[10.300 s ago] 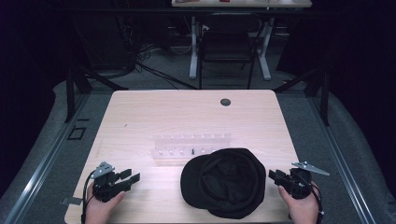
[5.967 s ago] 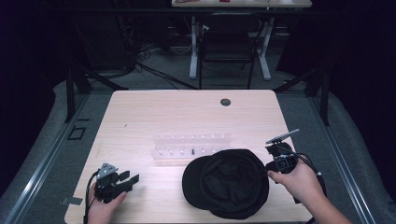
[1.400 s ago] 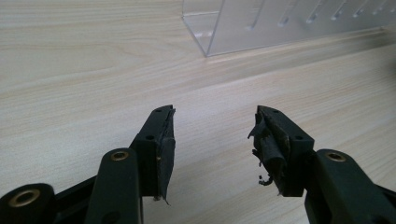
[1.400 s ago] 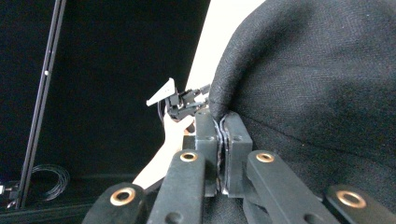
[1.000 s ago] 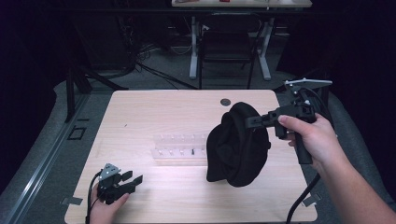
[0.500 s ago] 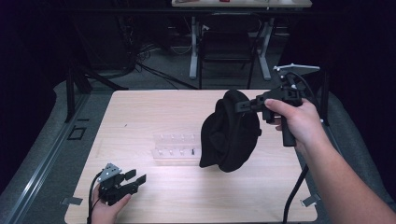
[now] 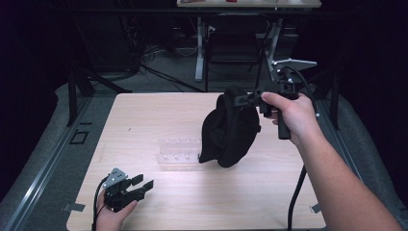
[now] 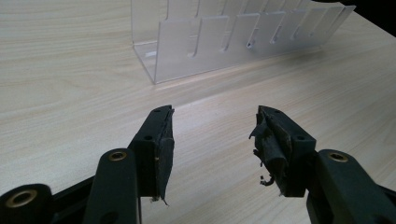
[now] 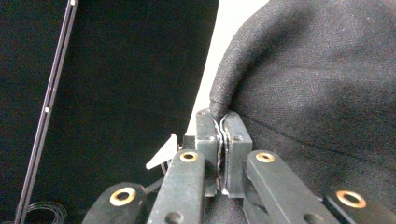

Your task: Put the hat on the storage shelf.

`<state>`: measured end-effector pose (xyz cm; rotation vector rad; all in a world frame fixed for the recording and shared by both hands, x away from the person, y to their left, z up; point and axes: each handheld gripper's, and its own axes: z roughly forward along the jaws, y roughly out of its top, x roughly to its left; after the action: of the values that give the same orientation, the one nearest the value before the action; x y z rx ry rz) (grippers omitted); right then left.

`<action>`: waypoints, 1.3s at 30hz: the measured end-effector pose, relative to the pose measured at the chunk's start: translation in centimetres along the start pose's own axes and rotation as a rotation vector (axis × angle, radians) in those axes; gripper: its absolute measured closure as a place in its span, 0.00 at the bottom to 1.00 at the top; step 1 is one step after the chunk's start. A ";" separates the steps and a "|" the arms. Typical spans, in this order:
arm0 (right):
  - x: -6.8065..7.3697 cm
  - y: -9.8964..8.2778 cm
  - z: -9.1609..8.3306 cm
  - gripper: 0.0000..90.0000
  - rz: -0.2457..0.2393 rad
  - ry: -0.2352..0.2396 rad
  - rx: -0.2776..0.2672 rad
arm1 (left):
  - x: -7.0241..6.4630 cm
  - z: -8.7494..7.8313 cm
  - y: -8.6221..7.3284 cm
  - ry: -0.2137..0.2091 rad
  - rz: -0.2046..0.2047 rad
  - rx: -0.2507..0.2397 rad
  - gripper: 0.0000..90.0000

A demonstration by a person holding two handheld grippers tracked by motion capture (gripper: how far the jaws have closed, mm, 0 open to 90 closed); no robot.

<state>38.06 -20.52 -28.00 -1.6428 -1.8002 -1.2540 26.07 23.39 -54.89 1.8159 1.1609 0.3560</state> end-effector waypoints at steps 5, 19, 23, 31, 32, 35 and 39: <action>-0.2 0.6 0.4 0.97 0.000 -0.005 0.000 | 0.0 0.0 0.0 -0.015 -0.011 -0.005 0.53; -0.1 1.6 2.2 0.97 -0.001 -0.024 0.010 | 0.1 0.1 0.1 -0.011 -0.005 -0.004 0.53; -0.1 1.7 2.8 0.97 -0.003 -0.031 0.009 | 0.2 -0.1 0.1 -0.012 -0.004 -0.004 0.53; -0.1 1.7 3.4 0.97 -0.004 -0.038 0.016 | 0.1 0.0 0.1 -0.006 0.007 -0.004 0.53; -0.1 1.7 3.4 0.97 -0.004 -0.038 0.016 | 0.0 0.0 0.1 -0.006 0.007 -0.006 0.53; -0.2 1.8 3.4 0.97 -0.004 -0.037 0.016 | -0.1 0.0 0.2 -0.011 0.014 0.007 0.53; -0.3 1.8 3.3 0.97 -0.001 -0.038 0.013 | -0.2 0.0 0.2 -0.012 0.016 -0.003 0.53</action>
<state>40.72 -18.21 -29.35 -1.6695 -1.8273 -1.2173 26.12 23.16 -54.68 1.8233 1.1377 0.3558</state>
